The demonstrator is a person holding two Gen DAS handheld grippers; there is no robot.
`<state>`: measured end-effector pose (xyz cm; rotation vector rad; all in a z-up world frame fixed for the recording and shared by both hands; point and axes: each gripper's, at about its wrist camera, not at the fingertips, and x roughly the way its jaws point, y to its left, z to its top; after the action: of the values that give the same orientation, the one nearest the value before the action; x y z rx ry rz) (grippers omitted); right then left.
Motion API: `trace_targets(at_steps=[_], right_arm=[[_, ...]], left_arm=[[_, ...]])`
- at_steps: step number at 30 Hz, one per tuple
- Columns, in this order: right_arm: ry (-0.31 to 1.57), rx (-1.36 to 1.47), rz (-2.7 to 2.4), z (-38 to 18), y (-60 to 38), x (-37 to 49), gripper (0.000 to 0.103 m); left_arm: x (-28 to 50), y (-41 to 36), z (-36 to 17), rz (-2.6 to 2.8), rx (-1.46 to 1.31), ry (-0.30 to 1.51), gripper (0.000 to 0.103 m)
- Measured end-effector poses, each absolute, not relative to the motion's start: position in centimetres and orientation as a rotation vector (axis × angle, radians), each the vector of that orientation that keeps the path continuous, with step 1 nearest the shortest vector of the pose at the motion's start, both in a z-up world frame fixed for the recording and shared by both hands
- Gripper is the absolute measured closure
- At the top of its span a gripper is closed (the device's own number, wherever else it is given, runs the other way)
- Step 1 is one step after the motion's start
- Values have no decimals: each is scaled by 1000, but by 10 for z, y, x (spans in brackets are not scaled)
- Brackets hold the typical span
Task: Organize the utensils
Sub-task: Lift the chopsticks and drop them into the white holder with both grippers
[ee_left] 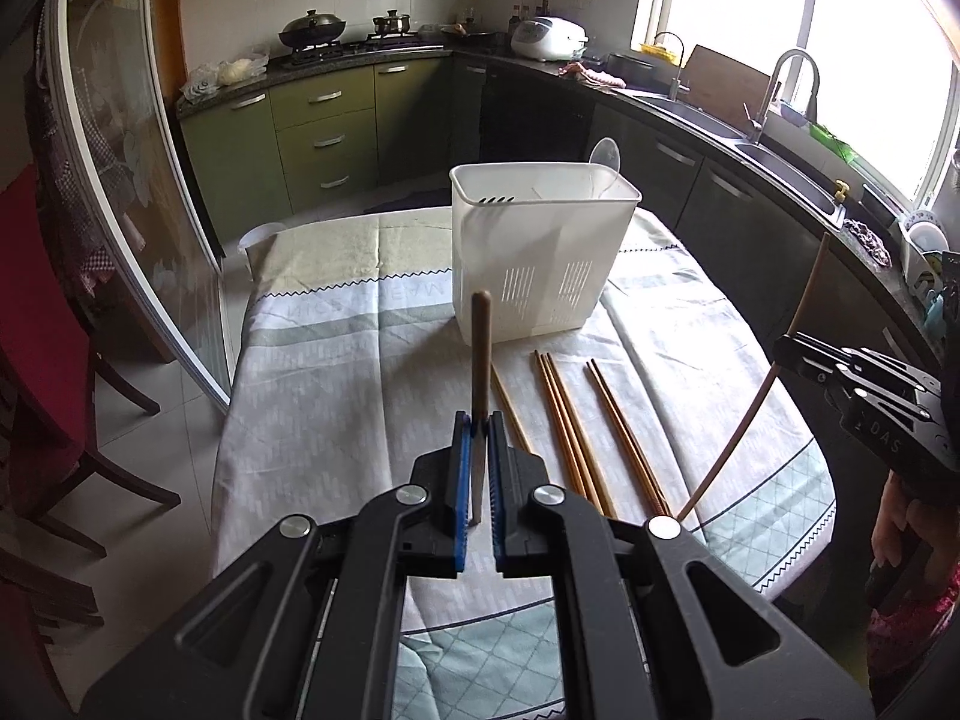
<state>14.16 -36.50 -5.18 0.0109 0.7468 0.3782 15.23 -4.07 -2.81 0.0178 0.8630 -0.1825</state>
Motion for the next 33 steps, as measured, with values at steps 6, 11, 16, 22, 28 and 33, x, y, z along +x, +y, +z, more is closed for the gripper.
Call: trace_targets(at_steps=[6, 11, 16, 22, 28, 33], right_arm=[[726, 21, 395, -40, -365, 146, 96], [676, 31, 411, -13, -364, 156, 96], [604, 48, 421, 24, -361, 172, 96], [498, 93, 447, 78, -358, 195, 96], [378, 116, 431, 119, -350, 221, 96], [331, 104, 381, 117, -336, 256, 96]], left_arm=[[157, -43, -22, -193, 11, 855, 97], [163, -44, -5, -204, 14, 816, 97], [172, -48, 28, -216, 12, 762, 97], [189, -53, 92, -225, 4, 638, 98], [220, -63, 133, -243, -28, 563, 97], [258, -73, 124, -238, -45, 552, 97]])
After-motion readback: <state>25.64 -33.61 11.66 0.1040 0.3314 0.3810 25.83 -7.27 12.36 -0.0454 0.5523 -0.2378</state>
